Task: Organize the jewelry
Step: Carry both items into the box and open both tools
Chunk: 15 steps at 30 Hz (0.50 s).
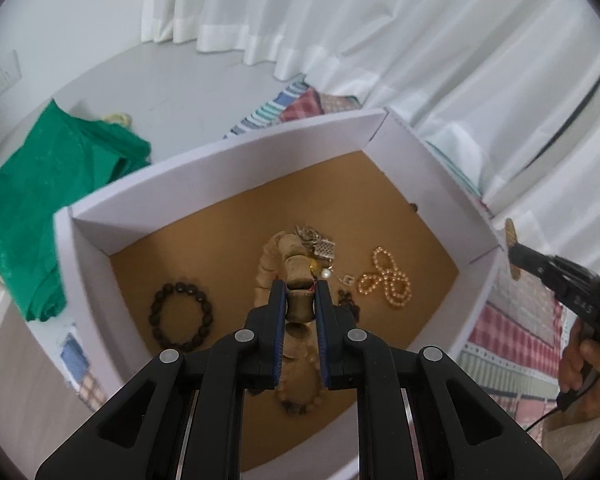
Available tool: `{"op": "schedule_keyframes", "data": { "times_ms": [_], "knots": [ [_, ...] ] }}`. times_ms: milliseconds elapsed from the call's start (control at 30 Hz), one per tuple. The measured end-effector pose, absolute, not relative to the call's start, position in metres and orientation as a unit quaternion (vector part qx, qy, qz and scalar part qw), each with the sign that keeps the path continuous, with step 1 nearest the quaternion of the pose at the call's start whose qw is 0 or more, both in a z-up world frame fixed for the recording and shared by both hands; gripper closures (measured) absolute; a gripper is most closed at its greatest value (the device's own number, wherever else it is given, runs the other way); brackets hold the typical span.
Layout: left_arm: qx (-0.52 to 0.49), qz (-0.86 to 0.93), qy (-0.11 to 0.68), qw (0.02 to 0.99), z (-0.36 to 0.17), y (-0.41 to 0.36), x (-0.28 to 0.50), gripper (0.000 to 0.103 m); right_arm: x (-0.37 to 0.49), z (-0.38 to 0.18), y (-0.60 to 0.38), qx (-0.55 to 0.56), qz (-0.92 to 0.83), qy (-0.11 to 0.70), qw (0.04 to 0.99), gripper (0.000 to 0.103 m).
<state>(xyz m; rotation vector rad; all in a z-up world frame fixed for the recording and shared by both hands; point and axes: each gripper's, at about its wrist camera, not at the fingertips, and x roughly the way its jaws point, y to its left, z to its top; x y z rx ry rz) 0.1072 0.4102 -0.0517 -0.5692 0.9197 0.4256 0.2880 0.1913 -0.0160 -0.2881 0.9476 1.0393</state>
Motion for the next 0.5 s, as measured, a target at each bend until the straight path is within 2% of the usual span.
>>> {"op": "schedule_keyframes", "data": {
  "times_ms": [300, 367, 400, 467, 500],
  "knots": [
    [-0.262, 0.190, 0.473, 0.819, -0.097, 0.386, 0.157, 0.090, 0.335, -0.084, 0.243, -0.229, 0.428, 0.447, 0.751, 0.098],
    [-0.259, 0.189, 0.479, 0.817, -0.106, 0.380, 0.164, 0.087, 0.340, -0.098, 0.251, -0.235, 0.423, 0.453, 0.748, 0.097],
    [-0.256, 0.190, 0.480, 0.817, -0.108, 0.376, 0.166, 0.083, 0.342, -0.106, 0.255, -0.238, 0.424, 0.457, 0.745, 0.095],
    [-0.244, 0.193, 0.478, 0.822, -0.108, 0.366, 0.166, 0.052, 0.344, -0.116, 0.260, -0.249, 0.414, 0.454, 0.748, 0.095],
    [-0.236, 0.195, 0.474, 0.825, -0.106, 0.363, 0.166, 0.044, 0.343, -0.119, 0.262, -0.252, 0.410, 0.451, 0.752, 0.084]
  ]
}}
